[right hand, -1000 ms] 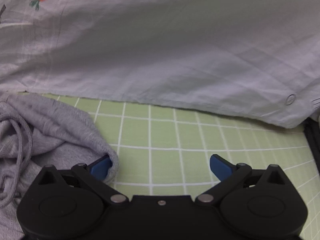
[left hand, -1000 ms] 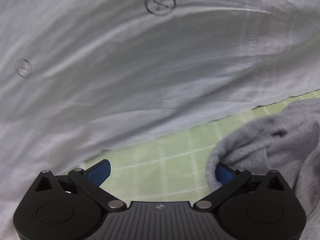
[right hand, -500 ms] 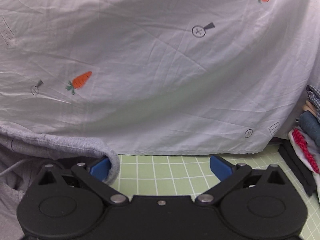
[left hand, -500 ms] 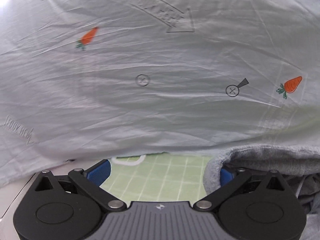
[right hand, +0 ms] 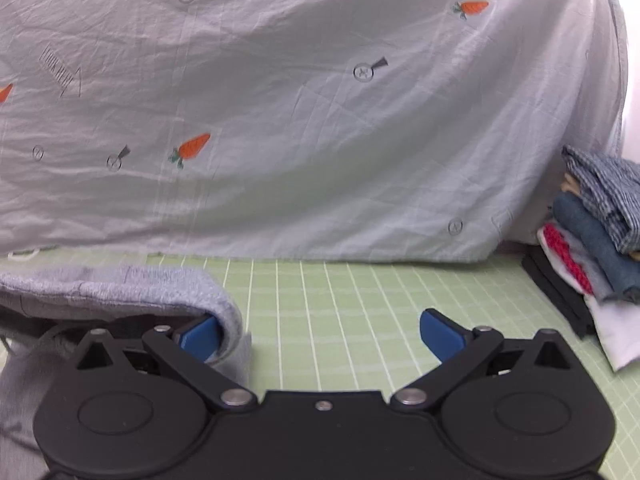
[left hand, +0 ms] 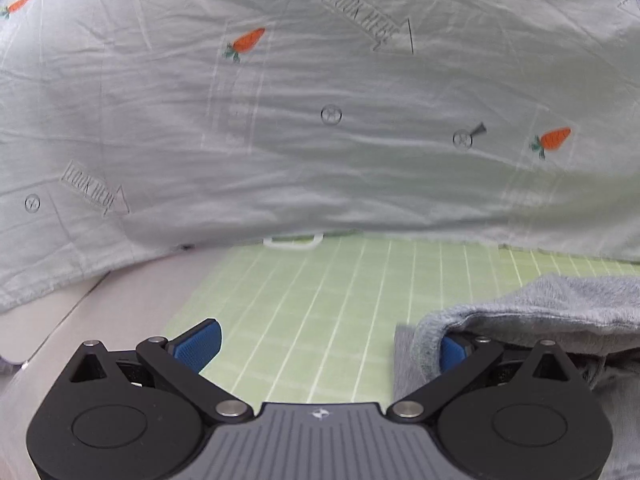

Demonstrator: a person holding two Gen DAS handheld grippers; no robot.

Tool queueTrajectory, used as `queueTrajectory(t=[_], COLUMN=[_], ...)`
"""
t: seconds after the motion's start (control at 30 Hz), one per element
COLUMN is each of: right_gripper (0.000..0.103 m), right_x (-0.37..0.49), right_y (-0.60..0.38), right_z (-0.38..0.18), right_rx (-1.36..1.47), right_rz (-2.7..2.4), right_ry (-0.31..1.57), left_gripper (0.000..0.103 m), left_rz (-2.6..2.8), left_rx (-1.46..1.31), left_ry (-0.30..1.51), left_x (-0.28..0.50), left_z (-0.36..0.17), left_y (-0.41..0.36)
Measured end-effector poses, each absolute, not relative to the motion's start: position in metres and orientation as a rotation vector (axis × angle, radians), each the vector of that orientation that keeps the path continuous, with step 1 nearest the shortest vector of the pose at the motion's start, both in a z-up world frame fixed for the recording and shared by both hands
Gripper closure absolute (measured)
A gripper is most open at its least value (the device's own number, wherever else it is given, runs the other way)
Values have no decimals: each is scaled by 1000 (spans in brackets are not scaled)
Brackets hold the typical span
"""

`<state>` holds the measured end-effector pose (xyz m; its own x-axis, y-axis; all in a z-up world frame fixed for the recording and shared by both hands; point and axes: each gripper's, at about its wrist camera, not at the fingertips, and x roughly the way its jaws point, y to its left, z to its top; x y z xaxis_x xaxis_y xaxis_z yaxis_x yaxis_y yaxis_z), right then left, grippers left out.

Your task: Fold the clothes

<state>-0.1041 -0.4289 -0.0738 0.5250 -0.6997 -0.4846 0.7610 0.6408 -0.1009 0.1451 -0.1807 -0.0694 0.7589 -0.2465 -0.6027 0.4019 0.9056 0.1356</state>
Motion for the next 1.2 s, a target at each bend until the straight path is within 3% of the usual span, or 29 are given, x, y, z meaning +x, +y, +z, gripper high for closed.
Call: queueTrajectory(t=[0.27, 0.77, 1.2], right_gripper=[0, 0, 0], right_x=[-118, -105, -84], right_y=[-410, -402, -425], right_z=[-106, -100, -130], right_rx=[170, 187, 236], right_rz=[-846, -706, -698], right_ry=[669, 643, 772], left_gripper=[0, 0, 0], left_rz=[-372, -676, -599], left_rx=[410, 270, 383], left_ry=[867, 790, 911], left_x=[131, 113, 137], left_z=[-112, -73, -126], left_y=[-177, -174, -192])
